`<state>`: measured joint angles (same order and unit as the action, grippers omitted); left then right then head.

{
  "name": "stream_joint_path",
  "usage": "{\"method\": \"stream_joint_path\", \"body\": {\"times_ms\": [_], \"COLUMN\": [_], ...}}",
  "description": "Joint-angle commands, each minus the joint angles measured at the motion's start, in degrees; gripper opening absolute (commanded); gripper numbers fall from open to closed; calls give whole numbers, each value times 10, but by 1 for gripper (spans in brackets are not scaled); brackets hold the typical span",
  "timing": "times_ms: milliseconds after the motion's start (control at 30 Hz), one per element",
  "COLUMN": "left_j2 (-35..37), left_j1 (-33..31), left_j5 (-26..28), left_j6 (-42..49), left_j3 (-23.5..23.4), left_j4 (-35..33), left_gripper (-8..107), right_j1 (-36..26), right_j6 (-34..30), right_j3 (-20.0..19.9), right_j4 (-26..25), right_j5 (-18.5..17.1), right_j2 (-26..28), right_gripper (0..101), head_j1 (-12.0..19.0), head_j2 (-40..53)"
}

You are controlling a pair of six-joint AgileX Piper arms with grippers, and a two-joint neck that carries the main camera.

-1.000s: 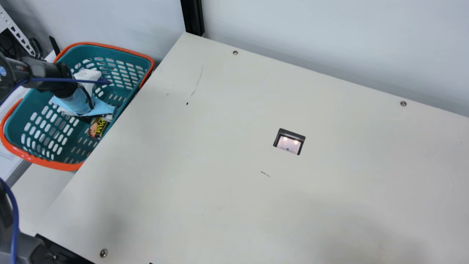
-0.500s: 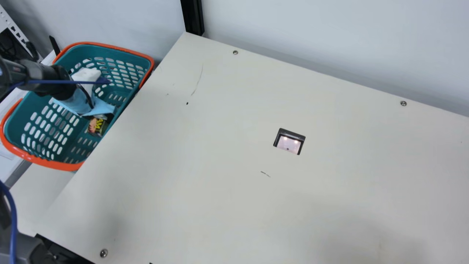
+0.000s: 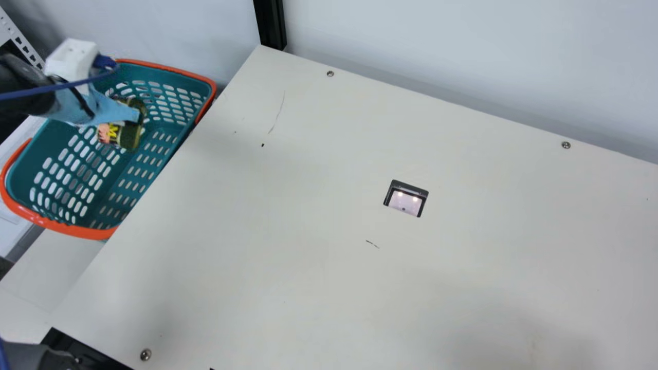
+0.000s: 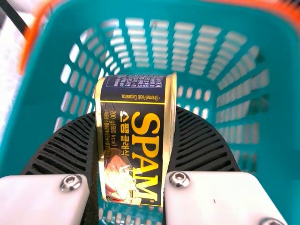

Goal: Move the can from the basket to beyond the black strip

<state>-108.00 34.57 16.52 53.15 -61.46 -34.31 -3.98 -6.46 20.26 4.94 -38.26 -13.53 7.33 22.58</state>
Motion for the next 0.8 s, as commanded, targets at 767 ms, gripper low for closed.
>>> {"method": "stream_joint_path", "body": {"times_ms": [767], "left_j2": [355], "left_j1": [30], "left_j5": [357], "left_j6": [-149], "left_j3": [35], "left_j4": [-57], "left_gripper": [10], "right_j1": [0], "right_j6": [0], "right_j3": [0], "right_j4": [0], "right_j5": [0], "right_j2": [0], "right_gripper": [101], "head_j1": [17], "head_j2": [9]}}
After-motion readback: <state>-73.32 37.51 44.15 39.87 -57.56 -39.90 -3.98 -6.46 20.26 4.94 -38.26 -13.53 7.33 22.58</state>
